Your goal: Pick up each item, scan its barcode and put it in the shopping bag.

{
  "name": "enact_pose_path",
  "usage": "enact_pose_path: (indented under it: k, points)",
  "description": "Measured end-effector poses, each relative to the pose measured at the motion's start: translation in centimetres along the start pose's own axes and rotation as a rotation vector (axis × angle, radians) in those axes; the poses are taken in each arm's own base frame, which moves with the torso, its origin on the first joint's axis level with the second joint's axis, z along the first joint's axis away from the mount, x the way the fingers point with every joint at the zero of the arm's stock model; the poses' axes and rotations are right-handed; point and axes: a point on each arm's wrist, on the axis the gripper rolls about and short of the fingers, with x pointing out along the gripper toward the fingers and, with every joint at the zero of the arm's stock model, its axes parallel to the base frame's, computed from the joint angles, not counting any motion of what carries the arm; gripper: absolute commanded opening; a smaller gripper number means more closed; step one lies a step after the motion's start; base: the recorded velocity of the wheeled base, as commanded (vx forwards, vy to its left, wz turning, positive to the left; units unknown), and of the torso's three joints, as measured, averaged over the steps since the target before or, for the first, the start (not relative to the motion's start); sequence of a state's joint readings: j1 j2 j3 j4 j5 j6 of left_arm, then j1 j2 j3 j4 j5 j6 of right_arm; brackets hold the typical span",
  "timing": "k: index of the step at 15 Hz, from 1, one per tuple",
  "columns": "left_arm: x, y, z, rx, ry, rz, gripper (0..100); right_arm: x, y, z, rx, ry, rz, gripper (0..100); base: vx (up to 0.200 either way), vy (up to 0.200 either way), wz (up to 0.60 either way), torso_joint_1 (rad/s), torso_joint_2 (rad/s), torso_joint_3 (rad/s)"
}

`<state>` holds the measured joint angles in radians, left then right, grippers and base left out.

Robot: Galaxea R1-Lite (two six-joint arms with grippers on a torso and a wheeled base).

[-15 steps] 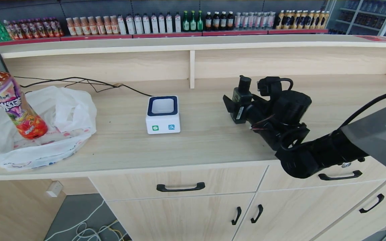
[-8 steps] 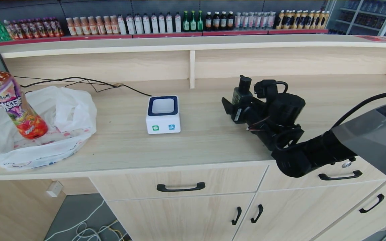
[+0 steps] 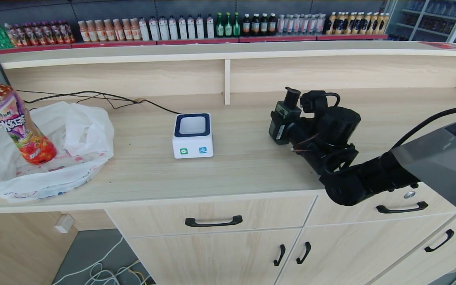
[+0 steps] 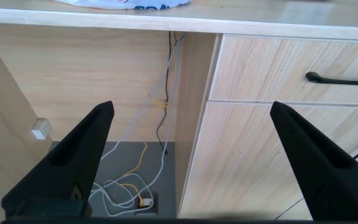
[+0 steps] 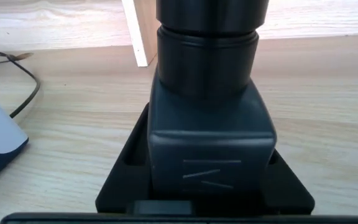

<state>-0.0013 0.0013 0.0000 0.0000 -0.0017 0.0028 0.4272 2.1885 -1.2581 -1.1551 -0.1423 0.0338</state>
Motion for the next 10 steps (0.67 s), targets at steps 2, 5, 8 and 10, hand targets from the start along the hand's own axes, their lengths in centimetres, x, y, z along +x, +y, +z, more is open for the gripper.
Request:
enact_pose_path:
  k: [2,5,8,10]
  points:
    - [0.0,0.0,0.0,0.000,0.000,-0.001,100,0.3,-0.2,0.3,-0.001,0.004,-0.006,0,0.000,0.000,0.00,0.000,0.00,0.000]
    - [0.0,0.0,0.0,0.000,0.000,0.000,100,0.4,-0.2,0.8,0.002,-0.005,-0.005,0,0.000,0.000,0.00,0.000,0.00,0.000]
    - [0.0,0.0,0.0,0.000,0.000,0.000,100,0.3,-0.4,1.4,0.002,-0.012,0.008,0,0.000,0.000,0.00,0.000,0.00,0.000]
    - [0.0,0.0,0.0,0.000,0.000,0.000,100,0.0,-0.5,2.4,0.000,-0.027,0.014,0,0.000,0.000,0.00,0.000,0.00,0.000]
